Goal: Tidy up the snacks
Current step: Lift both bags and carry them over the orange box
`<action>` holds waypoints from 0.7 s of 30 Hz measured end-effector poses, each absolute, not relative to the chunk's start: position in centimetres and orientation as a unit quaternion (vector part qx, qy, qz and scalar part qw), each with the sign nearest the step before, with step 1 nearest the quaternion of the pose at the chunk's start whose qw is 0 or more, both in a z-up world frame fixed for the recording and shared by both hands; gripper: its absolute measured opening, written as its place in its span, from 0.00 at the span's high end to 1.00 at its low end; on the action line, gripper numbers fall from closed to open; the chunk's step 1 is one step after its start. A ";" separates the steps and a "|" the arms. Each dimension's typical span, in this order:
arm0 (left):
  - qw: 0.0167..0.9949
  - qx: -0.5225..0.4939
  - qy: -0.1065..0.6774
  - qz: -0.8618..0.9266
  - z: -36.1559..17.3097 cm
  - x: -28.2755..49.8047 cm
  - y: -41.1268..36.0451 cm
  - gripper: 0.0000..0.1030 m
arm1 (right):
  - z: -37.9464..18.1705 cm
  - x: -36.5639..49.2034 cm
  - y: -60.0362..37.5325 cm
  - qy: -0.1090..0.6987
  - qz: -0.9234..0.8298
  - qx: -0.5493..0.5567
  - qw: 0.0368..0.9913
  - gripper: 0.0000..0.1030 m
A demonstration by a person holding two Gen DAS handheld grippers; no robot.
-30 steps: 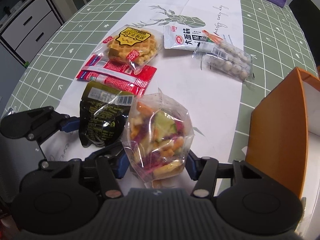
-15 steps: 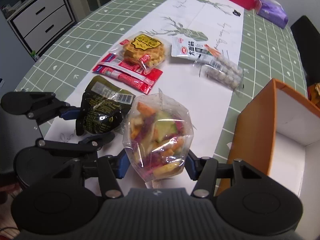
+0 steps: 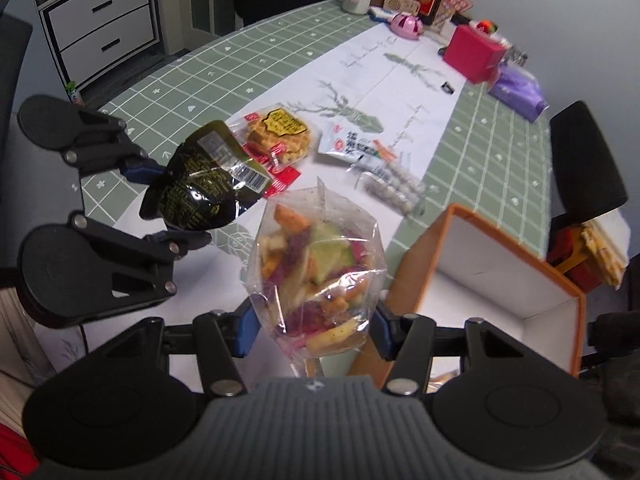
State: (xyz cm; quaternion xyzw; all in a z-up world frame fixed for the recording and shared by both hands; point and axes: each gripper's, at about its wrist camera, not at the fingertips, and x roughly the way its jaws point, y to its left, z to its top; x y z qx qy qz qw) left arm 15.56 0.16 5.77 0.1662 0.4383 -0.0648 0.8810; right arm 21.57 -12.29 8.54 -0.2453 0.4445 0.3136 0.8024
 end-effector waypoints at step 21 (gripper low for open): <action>0.860 0.267 0.387 -0.196 7.4 19.1 -14.8 0.50 | 6.1 24.2 -26.2 0.474 0.191 -0.223 0.830 0.47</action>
